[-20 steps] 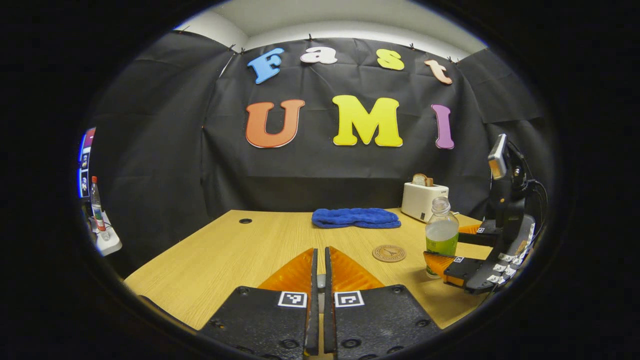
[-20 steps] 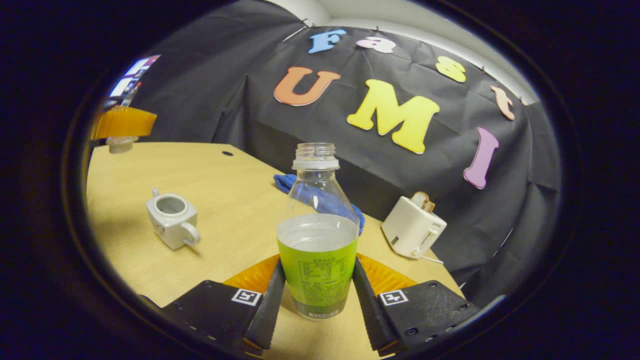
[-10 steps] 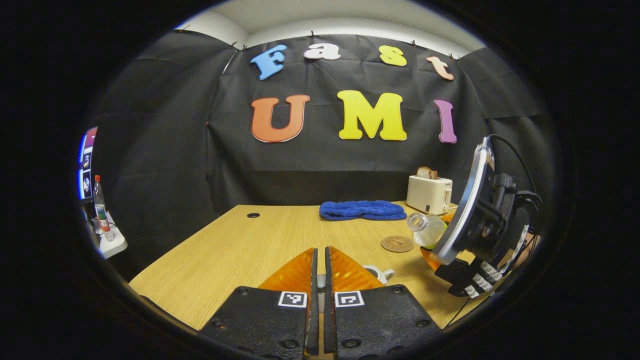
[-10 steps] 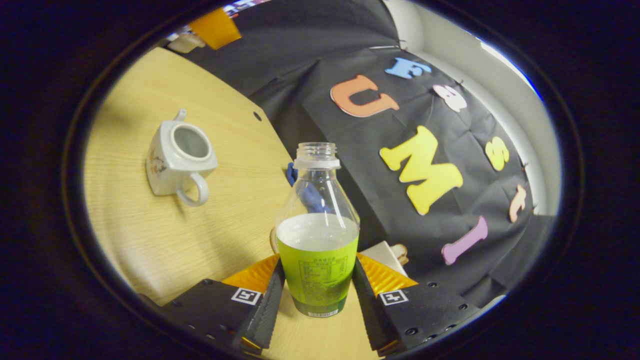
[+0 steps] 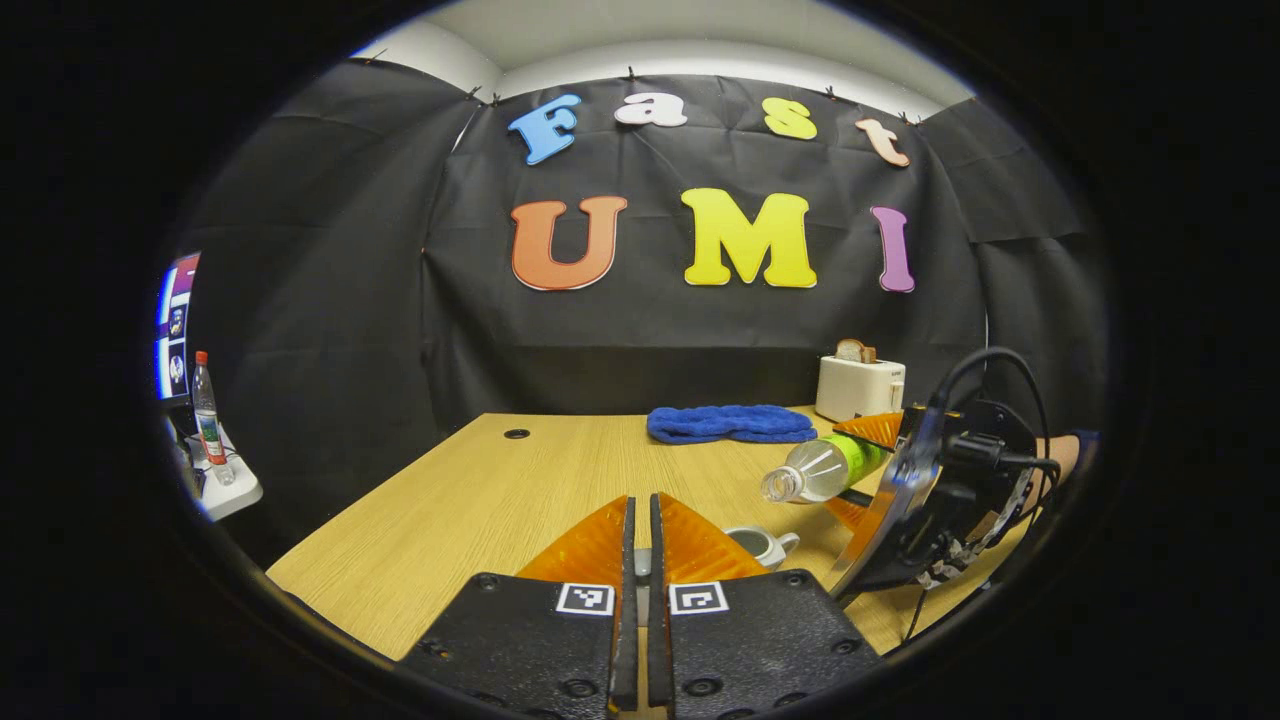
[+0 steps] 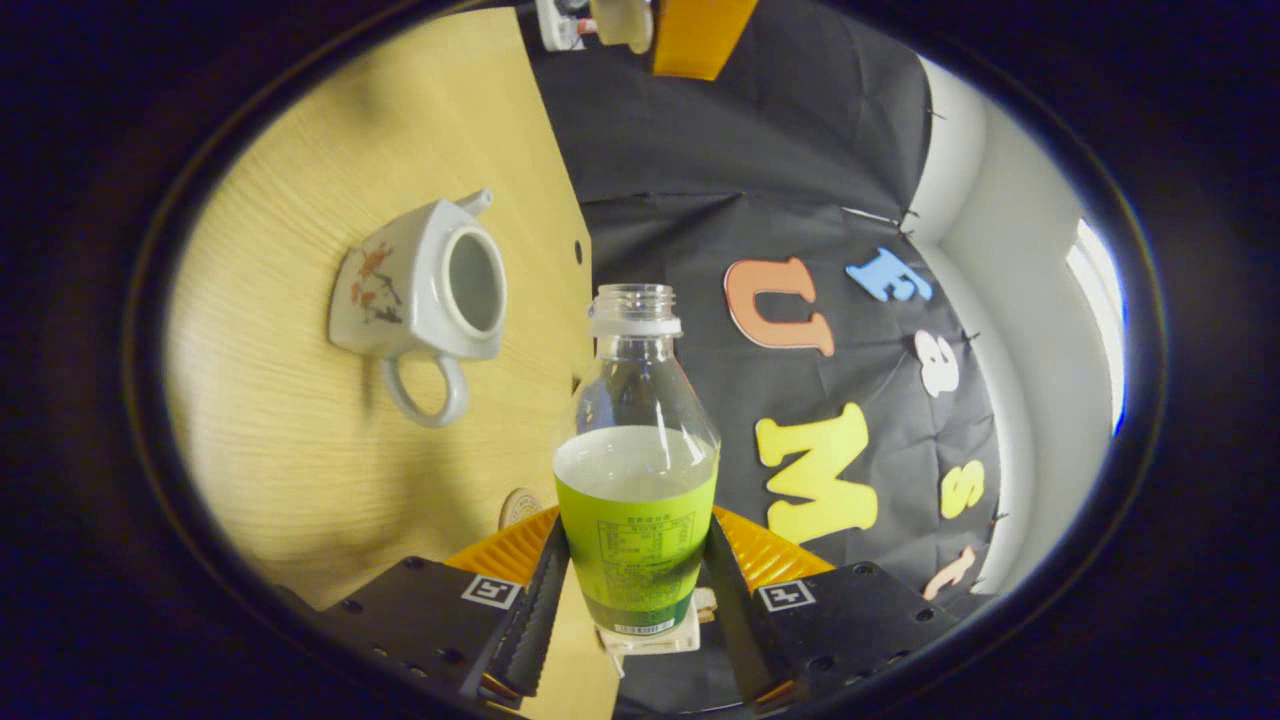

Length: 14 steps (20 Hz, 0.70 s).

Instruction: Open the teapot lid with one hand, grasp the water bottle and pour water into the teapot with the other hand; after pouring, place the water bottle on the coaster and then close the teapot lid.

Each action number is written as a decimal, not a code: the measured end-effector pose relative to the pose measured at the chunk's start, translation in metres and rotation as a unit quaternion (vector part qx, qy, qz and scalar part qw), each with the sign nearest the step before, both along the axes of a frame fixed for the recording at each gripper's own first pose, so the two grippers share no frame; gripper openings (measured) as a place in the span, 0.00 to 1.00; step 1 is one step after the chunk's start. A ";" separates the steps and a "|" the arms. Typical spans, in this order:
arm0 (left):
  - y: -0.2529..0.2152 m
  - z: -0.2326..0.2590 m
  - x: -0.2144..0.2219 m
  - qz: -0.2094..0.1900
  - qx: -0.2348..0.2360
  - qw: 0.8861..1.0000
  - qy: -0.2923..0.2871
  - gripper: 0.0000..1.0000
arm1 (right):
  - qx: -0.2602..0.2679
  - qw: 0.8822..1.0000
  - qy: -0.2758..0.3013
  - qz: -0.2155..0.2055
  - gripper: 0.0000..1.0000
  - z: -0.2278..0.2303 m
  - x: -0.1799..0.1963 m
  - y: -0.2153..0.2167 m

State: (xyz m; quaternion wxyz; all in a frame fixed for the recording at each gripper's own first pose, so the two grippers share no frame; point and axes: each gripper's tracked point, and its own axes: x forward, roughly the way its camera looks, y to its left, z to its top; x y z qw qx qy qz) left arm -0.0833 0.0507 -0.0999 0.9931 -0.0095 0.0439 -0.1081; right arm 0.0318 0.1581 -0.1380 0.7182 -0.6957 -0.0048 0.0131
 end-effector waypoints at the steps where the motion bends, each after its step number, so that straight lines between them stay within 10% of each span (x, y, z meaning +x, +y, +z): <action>1: 0.000 0.001 0.000 -0.002 0.001 1.000 0.000 0.06 | -0.015 1.000 -0.005 0.003 0.72 0.002 -0.002 0.000; 14: 0.003 -0.006 -0.005 -0.013 -0.003 1.000 0.001 0.06 | -0.191 0.978 -0.081 0.018 0.70 0.028 -0.003 0.011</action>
